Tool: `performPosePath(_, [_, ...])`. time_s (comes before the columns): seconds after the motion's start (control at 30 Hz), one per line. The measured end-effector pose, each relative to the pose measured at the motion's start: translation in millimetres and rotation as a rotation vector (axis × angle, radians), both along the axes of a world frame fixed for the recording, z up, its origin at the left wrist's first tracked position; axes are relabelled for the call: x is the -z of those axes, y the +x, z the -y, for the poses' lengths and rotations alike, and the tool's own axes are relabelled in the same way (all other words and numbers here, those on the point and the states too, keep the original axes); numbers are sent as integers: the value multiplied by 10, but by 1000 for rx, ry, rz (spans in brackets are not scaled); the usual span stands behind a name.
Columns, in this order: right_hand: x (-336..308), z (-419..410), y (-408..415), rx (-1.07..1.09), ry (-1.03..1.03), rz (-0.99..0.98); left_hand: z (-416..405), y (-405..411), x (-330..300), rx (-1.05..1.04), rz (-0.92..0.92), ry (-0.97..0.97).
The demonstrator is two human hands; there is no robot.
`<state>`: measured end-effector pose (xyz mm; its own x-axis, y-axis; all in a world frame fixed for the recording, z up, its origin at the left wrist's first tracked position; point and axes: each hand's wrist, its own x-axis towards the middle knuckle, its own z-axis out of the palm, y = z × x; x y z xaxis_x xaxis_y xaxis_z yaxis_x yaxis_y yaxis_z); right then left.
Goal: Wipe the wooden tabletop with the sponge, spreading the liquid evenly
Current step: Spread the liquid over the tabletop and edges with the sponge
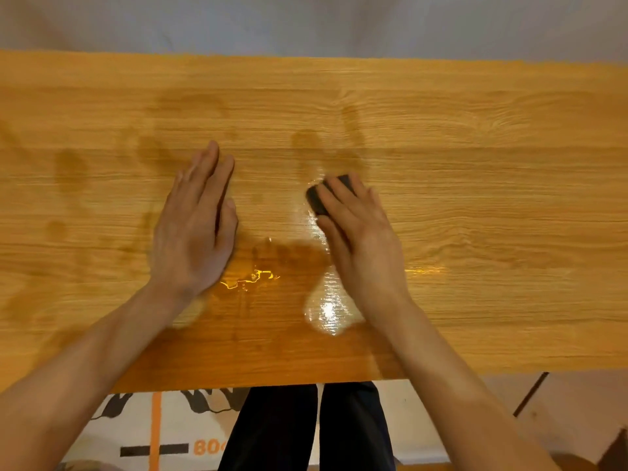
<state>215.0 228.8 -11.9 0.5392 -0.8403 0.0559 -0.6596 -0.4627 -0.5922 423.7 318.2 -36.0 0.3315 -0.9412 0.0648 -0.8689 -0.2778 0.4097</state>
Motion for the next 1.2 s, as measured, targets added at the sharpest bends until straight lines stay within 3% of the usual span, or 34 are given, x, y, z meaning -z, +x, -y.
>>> performPosePath(0.13, [-53, 268, -779, 356, 31, -17, -3, -28, -6, -2, 10, 29])
performPosePath(0.23, [-31, 251, -519, 560, 12, -25, 26, -21, -21, 1, -2, 52])
performPosePath(0.37, [43, 7, 440, 232, -71, -21, 30, -11, -18, 9, 12, 59])
performPosePath(0.47, [58, 69, 353, 8, -85, -45, 24, -9, 6, 12, 31, 43])
performPosePath(0.53, [44, 235, -95, 89, -38, -75, 23, -6, 19, 20, 35, 35])
performPosePath(0.6, [-16, 377, -519, 332, 17, -51, 18, -5, 26, 25, 37, 35])
performPosePath(0.7, [-52, 377, -374, 575, 26, -28, 11, 1, 20, 25, 35, 39])
performPosePath(0.87, [85, 78, 668, 238, -62, -38, 16, -2, 0, 24, 24, 31])
performPosePath(0.97, [47, 167, 472, 86, -30, -72, 14, -4, -14, 33, 27, 32])
performPosePath(1.1, [-59, 510, -384, 408, 29, -109, 10, 0, -20, 37, 16, 41])
performPosePath(1.2, [-80, 533, -266, 598, 30, -108, 16, -6, -20, 33, 21, 27])
